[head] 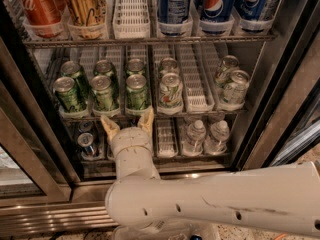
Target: Pick green can from middle shelf of fridge
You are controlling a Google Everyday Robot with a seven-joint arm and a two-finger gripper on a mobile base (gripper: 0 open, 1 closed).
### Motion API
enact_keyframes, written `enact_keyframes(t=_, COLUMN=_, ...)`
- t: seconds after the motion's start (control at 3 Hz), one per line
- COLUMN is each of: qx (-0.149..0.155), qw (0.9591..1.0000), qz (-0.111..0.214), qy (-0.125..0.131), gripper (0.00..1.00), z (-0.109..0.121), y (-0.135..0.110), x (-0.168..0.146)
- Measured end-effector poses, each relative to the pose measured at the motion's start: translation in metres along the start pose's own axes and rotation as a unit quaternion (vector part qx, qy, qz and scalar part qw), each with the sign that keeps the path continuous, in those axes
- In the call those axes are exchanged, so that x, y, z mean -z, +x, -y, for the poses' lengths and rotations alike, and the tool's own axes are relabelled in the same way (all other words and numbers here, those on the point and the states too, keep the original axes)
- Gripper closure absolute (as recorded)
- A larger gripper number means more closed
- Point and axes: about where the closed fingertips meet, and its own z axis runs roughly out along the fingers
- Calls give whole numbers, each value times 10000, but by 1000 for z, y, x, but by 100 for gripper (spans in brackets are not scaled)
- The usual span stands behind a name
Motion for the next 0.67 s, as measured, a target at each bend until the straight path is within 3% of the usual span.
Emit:
enact_keyframes(t=0.33, qx=155, qw=9997, qz=174, qy=123, gripper=30, z=5, y=-5, x=-5)
enact_keyframes(t=0.67, qx=352, qw=9983, qz=308, qy=354, gripper=24, z=16, y=-9, x=-11)
